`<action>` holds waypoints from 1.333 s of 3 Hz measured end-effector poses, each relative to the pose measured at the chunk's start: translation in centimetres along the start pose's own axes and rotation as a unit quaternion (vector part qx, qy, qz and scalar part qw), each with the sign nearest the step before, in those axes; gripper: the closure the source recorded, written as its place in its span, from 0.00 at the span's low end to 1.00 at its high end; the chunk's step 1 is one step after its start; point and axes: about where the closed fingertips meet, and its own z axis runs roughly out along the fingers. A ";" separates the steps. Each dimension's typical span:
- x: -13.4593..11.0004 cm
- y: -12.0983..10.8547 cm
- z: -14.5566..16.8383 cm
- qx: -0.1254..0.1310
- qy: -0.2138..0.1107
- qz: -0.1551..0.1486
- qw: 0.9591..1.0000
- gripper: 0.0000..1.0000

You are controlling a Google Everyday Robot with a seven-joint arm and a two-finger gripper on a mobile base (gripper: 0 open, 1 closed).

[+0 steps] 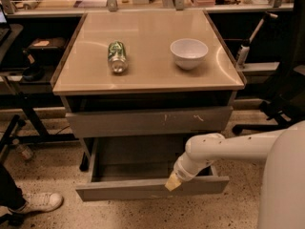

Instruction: Open middle drawer

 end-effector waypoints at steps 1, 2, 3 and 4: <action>-0.2 0.2 0.1 0.000 0.000 0.000 1.000 1.00; 0.3 0.7 -0.1 0.002 0.004 0.009 1.000 1.00; 0.3 0.7 -0.1 0.002 0.004 0.009 1.000 1.00; 0.5 0.8 0.0 -0.002 0.008 0.011 1.000 1.00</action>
Offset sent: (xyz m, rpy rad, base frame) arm -0.1315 -0.0685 -0.0297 -0.0949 0.1923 -0.0649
